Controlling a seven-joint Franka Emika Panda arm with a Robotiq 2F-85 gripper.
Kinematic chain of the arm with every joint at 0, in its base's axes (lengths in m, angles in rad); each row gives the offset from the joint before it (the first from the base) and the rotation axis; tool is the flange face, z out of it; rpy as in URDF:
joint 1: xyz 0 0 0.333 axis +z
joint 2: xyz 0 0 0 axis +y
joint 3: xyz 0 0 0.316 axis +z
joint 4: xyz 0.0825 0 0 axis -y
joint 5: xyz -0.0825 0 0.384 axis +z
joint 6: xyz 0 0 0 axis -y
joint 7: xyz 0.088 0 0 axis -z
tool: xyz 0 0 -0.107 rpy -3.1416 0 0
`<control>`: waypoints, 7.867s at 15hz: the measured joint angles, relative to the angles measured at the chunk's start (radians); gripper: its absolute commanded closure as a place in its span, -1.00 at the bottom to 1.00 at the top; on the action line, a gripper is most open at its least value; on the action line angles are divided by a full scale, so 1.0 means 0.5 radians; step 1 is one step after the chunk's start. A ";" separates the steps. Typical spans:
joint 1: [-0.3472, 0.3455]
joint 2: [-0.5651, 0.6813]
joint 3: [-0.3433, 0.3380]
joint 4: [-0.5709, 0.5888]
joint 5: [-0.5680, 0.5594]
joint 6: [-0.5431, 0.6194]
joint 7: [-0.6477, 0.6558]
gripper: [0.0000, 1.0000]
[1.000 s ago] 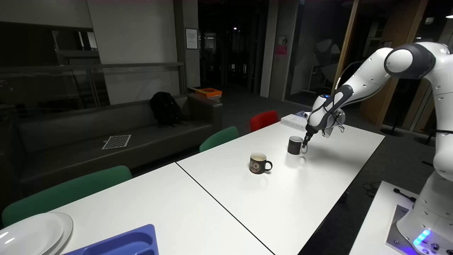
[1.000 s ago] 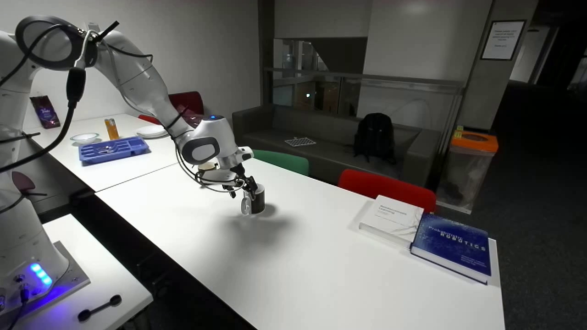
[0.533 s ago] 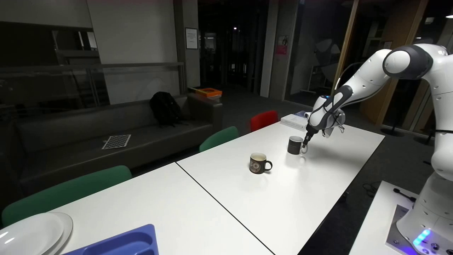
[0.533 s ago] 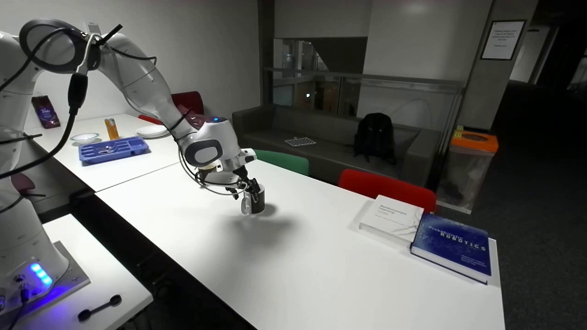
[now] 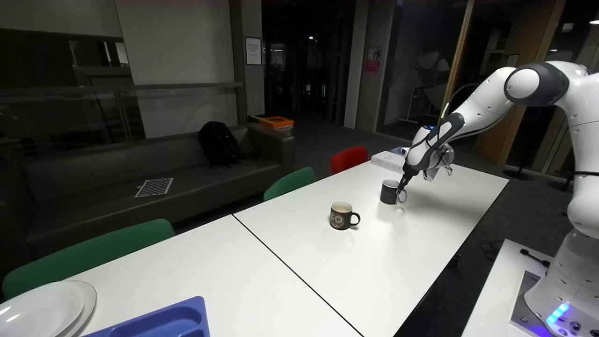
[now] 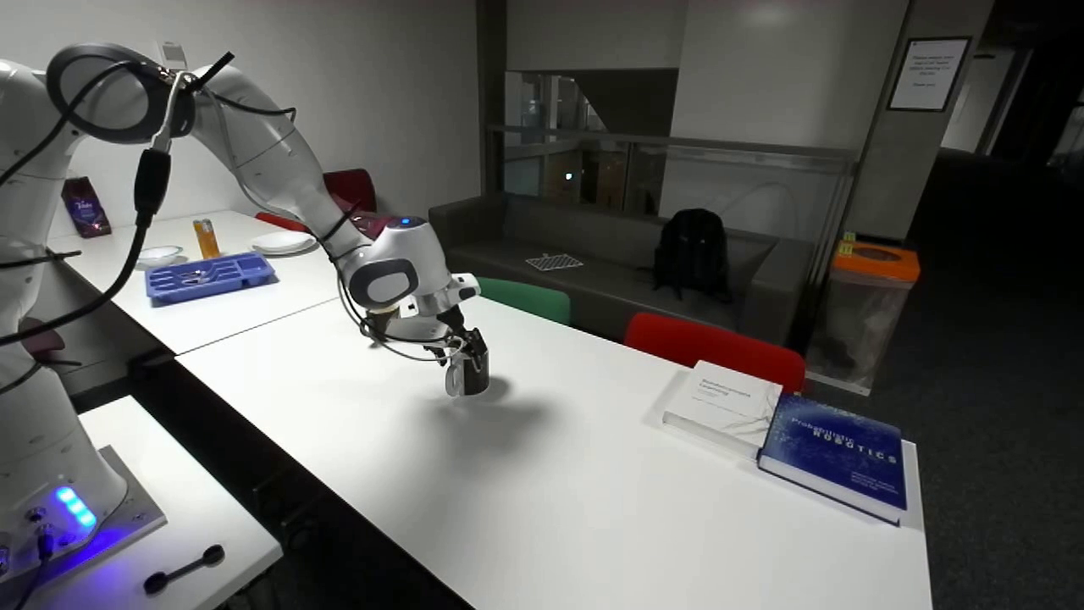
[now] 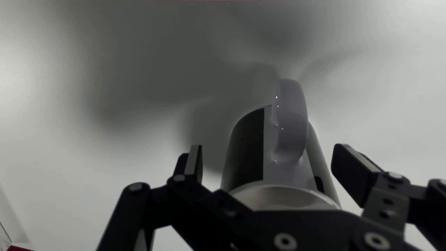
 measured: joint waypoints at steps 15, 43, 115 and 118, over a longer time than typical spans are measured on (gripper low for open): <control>-0.001 0.042 -0.009 0.021 -0.002 -0.039 0.000 0.59; -0.019 0.077 -0.033 0.109 -0.012 -0.159 -0.002 -1.00; 0.027 -0.366 0.019 -0.071 -0.015 -0.075 -0.122 0.90; 0.164 -0.395 -0.070 -0.014 -0.183 -0.151 0.010 0.90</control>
